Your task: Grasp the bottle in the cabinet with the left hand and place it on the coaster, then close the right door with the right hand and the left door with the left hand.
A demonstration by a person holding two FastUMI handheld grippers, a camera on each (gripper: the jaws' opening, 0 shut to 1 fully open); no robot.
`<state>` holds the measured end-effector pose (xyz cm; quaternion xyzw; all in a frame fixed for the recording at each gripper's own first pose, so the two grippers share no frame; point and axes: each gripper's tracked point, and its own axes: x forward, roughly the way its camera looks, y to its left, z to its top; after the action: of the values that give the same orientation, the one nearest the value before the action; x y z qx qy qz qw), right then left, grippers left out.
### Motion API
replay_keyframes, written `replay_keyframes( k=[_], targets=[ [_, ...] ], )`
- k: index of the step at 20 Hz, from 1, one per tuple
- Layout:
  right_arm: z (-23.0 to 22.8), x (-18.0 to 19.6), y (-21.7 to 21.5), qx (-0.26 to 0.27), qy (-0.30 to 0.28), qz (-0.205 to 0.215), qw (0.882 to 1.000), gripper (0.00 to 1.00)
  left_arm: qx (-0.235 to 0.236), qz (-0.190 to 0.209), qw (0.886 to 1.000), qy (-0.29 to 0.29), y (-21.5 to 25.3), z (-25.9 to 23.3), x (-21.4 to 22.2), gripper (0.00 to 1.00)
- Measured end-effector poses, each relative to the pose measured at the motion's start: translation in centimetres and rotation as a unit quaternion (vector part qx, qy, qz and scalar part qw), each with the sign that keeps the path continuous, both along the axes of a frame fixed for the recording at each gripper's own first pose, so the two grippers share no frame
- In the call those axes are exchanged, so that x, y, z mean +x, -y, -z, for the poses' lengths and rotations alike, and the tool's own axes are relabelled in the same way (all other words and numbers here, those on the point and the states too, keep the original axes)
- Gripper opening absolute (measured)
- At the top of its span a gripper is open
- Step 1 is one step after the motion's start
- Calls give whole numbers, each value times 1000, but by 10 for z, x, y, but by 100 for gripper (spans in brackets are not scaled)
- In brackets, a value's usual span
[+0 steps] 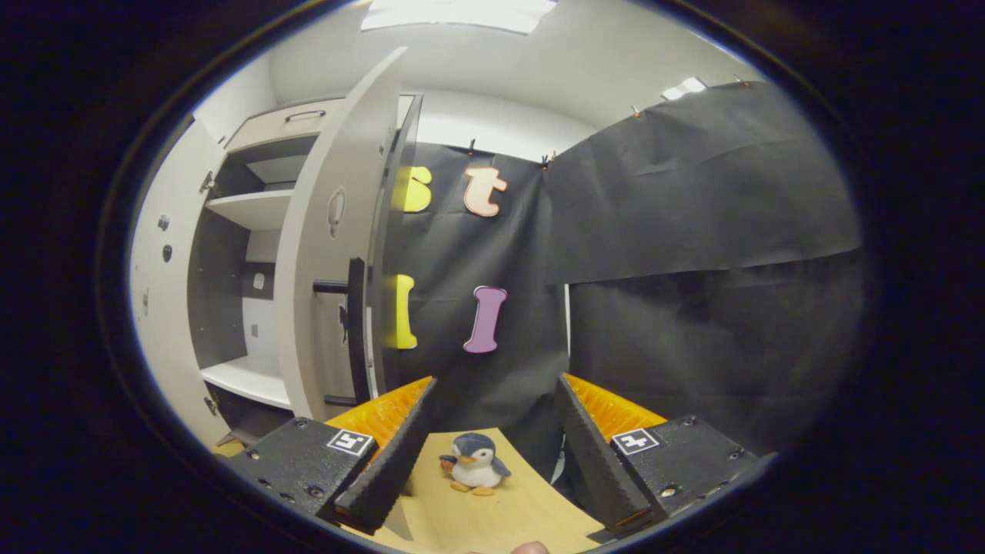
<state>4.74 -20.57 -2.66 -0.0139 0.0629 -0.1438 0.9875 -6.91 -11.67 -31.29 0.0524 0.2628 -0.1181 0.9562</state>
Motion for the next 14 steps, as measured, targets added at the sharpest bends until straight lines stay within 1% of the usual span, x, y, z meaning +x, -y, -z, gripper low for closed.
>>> replay_keyframes(
  k=[1,2,4,5,6,8,10,12,14],
  targets=[
    [1,7,-2,6,-2,-8,1000,98,1,-1,1000,7,0,-6,1,96],
    [3,13,-4,8,-5,-14,1000,99,2,-1,1000,9,0,-11,-1,99],
    [2,26,-13,12,-6,-29,999,98,7,-4,1000,18,-2,-23,-2,98],
    [2,32,-18,13,-6,-38,999,99,9,-8,1000,22,-5,-30,-3,98],
    [2,36,-19,10,-7,-42,999,98,9,-11,1000,27,-7,-37,-4,98],
    [3,40,-12,10,-9,-34,999,95,11,-24,999,38,-14,-51,-4,98],
    [2,40,-15,43,-2,-38,998,95,11,-41,998,45,-25,-63,-2,98],
    [5,41,-20,76,0,-52,996,94,9,-57,997,52,-36,-76,0,98],
    [6,41,-24,77,-2,-65,995,95,12,-72,995,64,-50,-92,2,98]
  ],
)
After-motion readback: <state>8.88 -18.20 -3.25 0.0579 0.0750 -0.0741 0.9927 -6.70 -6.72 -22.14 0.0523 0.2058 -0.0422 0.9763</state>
